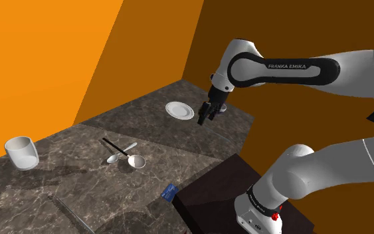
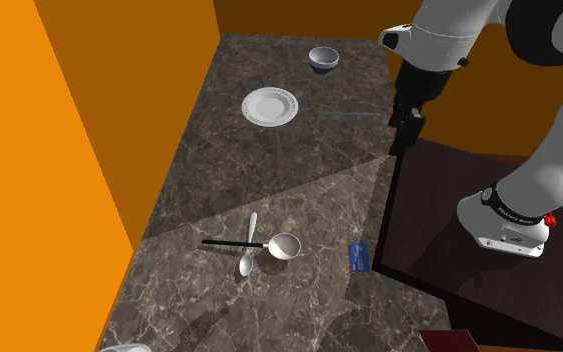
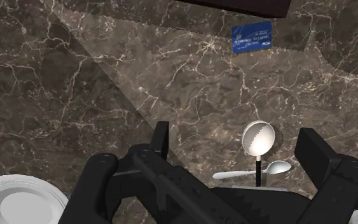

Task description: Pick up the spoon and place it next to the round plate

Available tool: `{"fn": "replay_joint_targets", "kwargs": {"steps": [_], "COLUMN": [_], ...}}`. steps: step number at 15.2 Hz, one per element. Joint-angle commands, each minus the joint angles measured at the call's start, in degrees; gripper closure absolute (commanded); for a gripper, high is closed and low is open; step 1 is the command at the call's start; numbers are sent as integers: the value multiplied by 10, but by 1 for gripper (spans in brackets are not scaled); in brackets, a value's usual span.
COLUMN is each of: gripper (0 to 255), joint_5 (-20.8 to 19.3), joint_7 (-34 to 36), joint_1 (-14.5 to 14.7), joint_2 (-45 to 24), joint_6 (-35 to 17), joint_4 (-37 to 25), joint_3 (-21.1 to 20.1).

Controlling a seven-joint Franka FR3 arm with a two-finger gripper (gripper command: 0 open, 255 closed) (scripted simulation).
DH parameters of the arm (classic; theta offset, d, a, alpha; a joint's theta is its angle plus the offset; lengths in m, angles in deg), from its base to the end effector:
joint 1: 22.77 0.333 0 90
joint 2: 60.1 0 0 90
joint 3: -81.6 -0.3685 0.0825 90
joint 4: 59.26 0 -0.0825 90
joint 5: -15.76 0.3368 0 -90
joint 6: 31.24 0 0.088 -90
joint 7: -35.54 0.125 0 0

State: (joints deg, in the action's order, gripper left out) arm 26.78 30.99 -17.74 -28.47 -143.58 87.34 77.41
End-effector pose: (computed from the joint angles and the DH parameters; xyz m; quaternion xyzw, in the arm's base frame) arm 0.2935 0.0665 0.4940 -0.9945 -0.0753 0.0251 0.0680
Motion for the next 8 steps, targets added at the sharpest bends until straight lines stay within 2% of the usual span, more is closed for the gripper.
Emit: {"fn": "replay_joint_targets", "kwargs": {"steps": [1, 8], "gripper": [0, 0], "joint_5": [8, 30], "joint_7": [-3, -10], "joint_1": [8, 34], "joint_2": [-40, -177], "joint_6": [-51, -204], "joint_4": [0, -14], "joint_3": [-10, -43]}}
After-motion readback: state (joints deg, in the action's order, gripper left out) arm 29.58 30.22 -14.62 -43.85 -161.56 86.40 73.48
